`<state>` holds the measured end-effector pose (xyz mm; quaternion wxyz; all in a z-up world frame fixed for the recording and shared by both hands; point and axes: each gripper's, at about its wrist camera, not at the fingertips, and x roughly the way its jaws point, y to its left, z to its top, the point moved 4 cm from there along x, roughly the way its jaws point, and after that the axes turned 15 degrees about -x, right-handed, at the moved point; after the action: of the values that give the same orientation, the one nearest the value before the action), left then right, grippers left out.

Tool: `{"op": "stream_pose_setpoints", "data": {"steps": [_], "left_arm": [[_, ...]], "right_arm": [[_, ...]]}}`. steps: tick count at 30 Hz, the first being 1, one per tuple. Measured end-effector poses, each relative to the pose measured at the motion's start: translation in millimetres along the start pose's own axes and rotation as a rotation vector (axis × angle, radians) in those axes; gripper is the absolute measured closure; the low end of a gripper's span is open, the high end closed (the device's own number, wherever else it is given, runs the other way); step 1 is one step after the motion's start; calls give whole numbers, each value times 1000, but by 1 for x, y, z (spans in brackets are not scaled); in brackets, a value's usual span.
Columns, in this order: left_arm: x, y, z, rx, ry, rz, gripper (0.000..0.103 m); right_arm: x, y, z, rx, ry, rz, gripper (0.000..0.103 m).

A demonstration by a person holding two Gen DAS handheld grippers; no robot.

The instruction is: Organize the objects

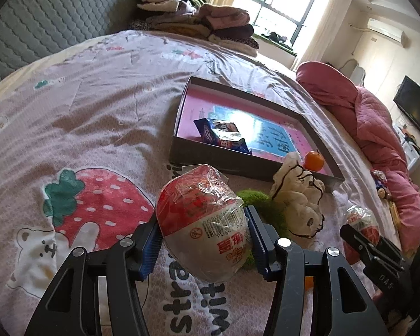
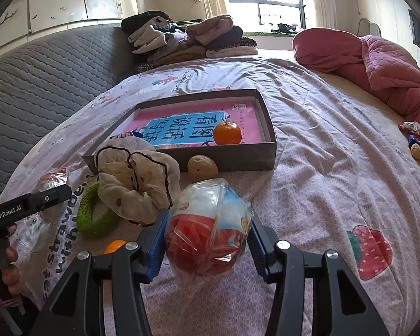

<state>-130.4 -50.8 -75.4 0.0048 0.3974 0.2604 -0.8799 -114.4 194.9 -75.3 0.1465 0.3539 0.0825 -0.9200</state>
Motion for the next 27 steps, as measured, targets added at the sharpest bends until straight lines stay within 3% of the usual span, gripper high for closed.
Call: {"op": "stream_pose_setpoints", "data": {"steps": [10,27], "left_arm": [[-21,-12,-7,62,-31,-7,46],[-65,-41,-17,201,-152,-31,46]], "right_arm": [[-21,2,9,0,-34,-10,51],[-57,17,27,-56,-113,-48,51]]}}
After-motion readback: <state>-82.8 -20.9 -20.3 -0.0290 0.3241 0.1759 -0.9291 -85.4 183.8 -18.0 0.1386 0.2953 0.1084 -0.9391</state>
